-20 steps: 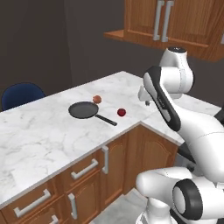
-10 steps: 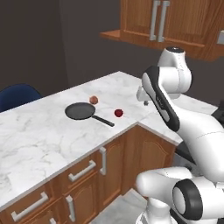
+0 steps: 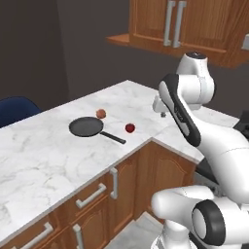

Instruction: Place the pan on the rear left burner on the stove. Then place the tomato and the onion in the pan and turn on the rear left burner.

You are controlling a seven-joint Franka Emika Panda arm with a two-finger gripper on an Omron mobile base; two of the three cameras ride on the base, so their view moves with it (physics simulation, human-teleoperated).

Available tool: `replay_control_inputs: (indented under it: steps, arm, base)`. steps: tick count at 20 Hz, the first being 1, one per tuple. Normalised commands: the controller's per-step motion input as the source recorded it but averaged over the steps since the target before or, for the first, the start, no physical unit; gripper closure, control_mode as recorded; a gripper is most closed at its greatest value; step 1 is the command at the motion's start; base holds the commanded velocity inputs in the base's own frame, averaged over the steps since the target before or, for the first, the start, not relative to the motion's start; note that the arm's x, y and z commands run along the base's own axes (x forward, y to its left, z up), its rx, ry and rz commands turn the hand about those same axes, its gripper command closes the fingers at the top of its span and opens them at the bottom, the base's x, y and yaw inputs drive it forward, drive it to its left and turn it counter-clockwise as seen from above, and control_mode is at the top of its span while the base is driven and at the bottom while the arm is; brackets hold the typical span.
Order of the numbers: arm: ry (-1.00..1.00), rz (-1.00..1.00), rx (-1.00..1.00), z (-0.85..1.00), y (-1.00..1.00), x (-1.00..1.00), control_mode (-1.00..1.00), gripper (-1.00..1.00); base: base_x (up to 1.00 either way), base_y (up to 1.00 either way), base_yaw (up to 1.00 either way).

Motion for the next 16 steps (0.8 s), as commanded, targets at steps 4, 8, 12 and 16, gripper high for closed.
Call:
replay_control_inputs:
  steps: [4,8,12,16]
  arm:
    - [0.0,0.0,0.0,0.0,0.0,0.0,1.0,-1.0]
    - [0.0,0.0,0.0,0.0,0.0,0.0,1.0,-1.0]
    - [0.0,0.0,0.0,0.0,0.0,0.0,1.0,-1.0]
    - [0.0,0.0,0.0,0.0,0.0,0.0,1.0,-1.0]
  base:
    - [0.64,0.51,0.06]
    - [0.43,0.27,0.06]
    - [0.17,0.0,0.04]
    - [0.0,0.0,0.0]
